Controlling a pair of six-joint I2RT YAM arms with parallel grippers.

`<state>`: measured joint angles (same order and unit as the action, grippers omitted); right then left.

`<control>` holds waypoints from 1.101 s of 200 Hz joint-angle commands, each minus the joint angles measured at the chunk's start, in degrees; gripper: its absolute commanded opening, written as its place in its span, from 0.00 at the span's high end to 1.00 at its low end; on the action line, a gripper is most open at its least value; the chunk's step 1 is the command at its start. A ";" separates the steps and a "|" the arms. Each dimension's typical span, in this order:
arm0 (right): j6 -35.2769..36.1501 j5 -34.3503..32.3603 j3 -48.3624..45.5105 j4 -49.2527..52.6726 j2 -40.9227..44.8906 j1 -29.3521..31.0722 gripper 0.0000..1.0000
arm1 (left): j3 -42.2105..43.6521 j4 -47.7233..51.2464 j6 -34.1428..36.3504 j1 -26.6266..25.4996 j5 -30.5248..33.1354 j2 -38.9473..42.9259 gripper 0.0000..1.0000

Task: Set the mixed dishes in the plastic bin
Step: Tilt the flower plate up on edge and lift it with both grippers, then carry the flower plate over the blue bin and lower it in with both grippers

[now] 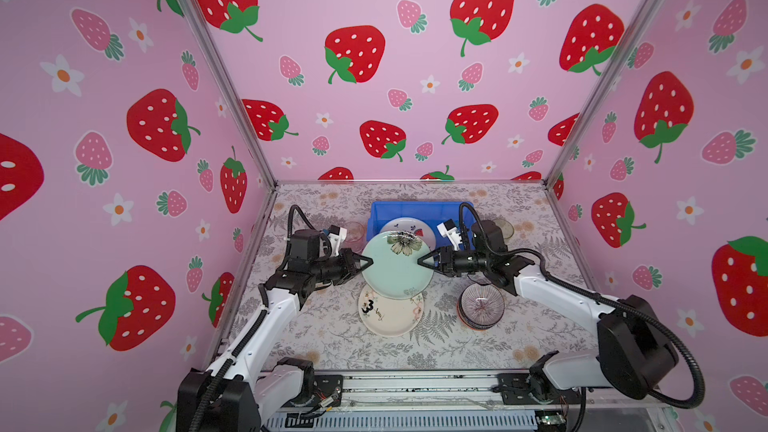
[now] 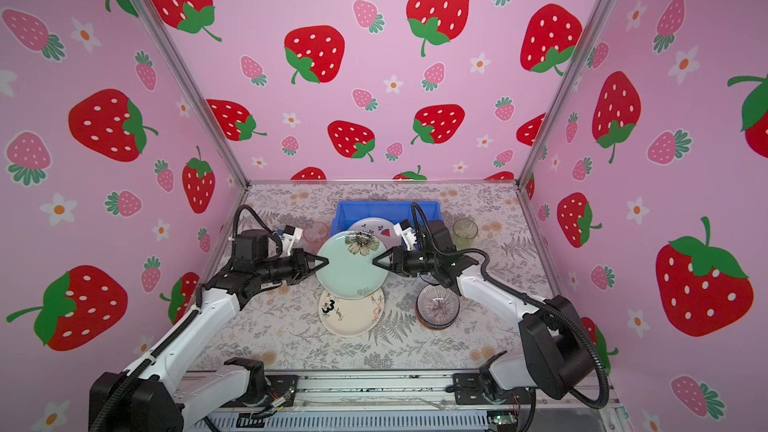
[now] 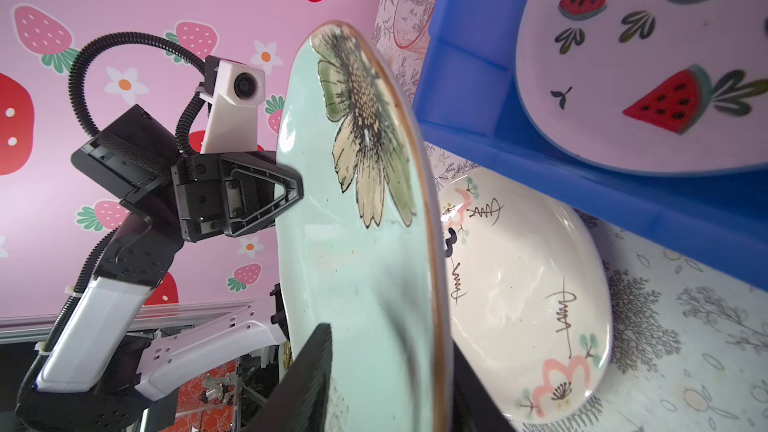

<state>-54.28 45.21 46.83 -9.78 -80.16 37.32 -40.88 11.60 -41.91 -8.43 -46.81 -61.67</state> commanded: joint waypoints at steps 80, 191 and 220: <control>-2.14 0.93 -1.03 -6.03 -0.27 -0.12 0.78 | -0.48 -4.10 -0.41 -1.77 -0.42 -0.07 1.00; -3.03 0.67 -1.09 -7.17 0.40 -0.14 1.00 | 0.64 -4.21 0.60 -2.38 0.93 -2.31 0.48; -3.03 0.25 -0.62 -7.10 0.45 -0.14 1.00 | 0.65 -4.12 0.23 -2.46 1.40 -2.28 0.24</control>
<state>-56.97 43.57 44.56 -11.49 -80.73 37.01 -39.94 8.71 -41.71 -10.74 -45.08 -64.01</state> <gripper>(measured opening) 0.111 0.681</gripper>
